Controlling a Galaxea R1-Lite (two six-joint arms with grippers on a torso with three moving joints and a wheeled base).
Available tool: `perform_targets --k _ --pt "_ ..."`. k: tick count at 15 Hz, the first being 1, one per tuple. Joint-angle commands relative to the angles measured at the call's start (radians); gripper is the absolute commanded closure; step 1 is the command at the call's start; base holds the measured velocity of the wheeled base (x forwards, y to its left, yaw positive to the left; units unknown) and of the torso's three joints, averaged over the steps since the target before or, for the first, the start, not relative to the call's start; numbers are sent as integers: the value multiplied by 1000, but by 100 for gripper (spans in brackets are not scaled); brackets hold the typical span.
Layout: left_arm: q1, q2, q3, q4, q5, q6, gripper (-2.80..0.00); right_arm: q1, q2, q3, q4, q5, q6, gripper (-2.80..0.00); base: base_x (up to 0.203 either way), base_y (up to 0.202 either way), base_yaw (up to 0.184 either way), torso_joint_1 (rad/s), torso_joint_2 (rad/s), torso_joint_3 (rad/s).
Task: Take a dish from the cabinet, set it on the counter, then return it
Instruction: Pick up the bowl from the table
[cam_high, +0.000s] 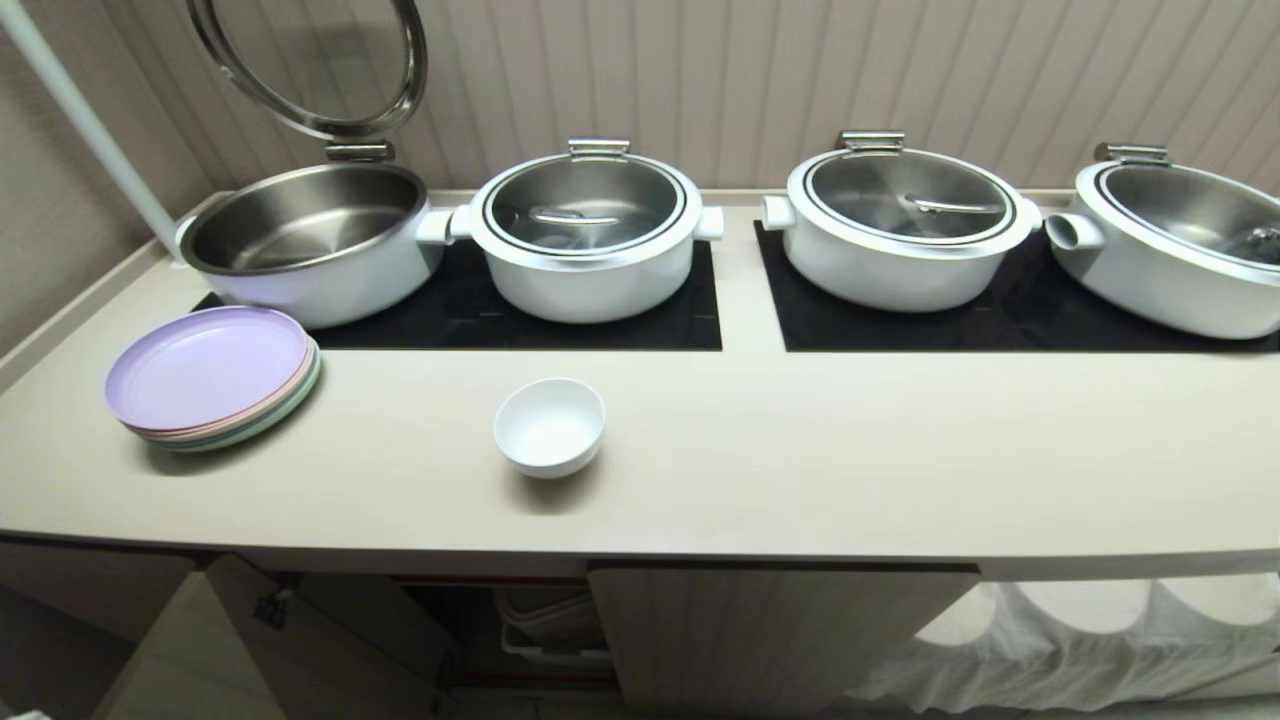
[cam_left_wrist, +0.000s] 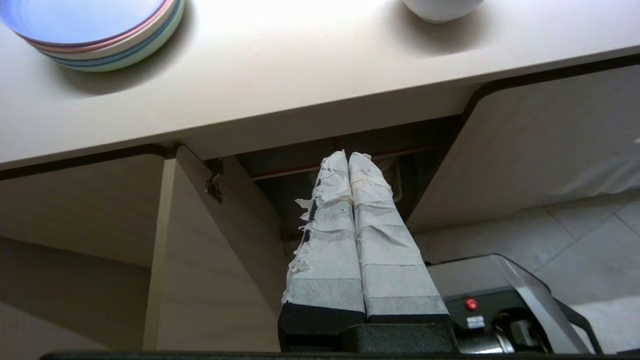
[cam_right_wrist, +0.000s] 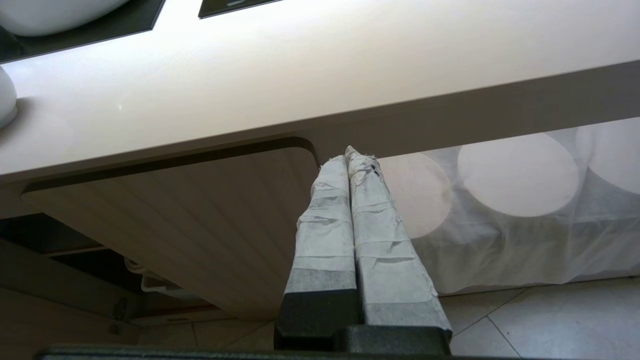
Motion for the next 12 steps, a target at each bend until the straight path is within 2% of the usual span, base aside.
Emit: perform_targets --k 1,7,12 --pt "-1 140 -40 1 -17 -6 0 0 0 0 0 0 1 0 0 0 0 0 0 0" --pt "9 416 -145 47 -9 -19 0 0 0 0 0 0 1 0 0 0 0 0 0 0" --pt "7 668 -313 54 -8 -173 0 0 0 0 0 0 1 0 0 0 0 0 0 0"
